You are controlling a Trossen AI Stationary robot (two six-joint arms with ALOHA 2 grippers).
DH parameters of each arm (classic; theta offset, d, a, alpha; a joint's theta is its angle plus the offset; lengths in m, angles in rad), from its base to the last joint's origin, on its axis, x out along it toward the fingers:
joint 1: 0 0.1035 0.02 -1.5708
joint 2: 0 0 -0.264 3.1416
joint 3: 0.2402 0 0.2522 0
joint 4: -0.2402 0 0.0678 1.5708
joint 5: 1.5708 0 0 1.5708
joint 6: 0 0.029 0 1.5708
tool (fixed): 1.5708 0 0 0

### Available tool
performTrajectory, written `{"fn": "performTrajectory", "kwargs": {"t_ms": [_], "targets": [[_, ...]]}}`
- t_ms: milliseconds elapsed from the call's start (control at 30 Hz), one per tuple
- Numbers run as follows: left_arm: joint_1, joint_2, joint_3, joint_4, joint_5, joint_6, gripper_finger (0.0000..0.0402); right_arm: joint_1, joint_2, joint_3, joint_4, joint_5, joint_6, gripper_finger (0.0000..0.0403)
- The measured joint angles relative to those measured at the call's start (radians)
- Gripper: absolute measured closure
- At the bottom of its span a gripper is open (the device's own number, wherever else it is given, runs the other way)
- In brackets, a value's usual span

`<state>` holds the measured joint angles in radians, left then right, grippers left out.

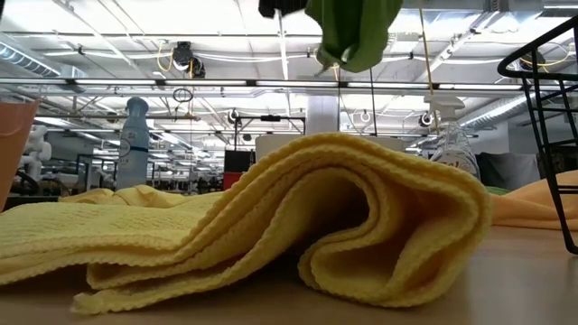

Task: Sort microfiber towel by color & place in baskets
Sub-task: Put the left green microfiber towel into the white bin

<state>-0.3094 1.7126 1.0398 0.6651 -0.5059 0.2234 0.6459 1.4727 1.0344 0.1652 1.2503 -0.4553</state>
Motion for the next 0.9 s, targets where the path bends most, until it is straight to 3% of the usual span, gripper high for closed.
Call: {"fn": "performTrajectory", "kwargs": {"t_ms": [100, 167, 267, 433, 467, 633, 900], "targets": [[0.027, 0.013, 0.000, 0.001, 0.046, -0.005, 0.0031, -0.009, 0.000, 0.000, 0.011, -0.017, 0.000, 0.0398], [0.036, 0.015, 0.000, 0.000, 0.079, -0.006, 0.0071, -0.015, 0.000, 0.000, 0.012, -0.053, 0.006, 0.0395], [0.039, 0.015, 0.000, -0.015, 0.094, 0.016, 0.0164, -0.020, 0.000, 0.000, 0.012, -0.075, 0.021, 0.0389], [0.028, 0.012, 0.000, -0.030, 0.059, 0.100, 0.0360, -0.017, 0.000, 0.000, 0.012, -0.075, 0.065, 0.0375], [0.026, 0.012, 0.000, -0.030, 0.053, 0.101, 0.0376, -0.015, 0.000, 0.000, 0.012, -0.074, 0.094, 0.0371], [0.019, -0.021, -0.002, -0.061, 0.033, 0.100, 0.0372, 0.019, -0.004, 0.000, 0.007, -0.073, 0.220, 0.0324], [-0.006, -0.139, -0.002, -0.211, 0.035, 0.091, 0.0384, 0.079, -0.008, 0.000, -0.185, -0.061, 0.459, 0.0186]]}}
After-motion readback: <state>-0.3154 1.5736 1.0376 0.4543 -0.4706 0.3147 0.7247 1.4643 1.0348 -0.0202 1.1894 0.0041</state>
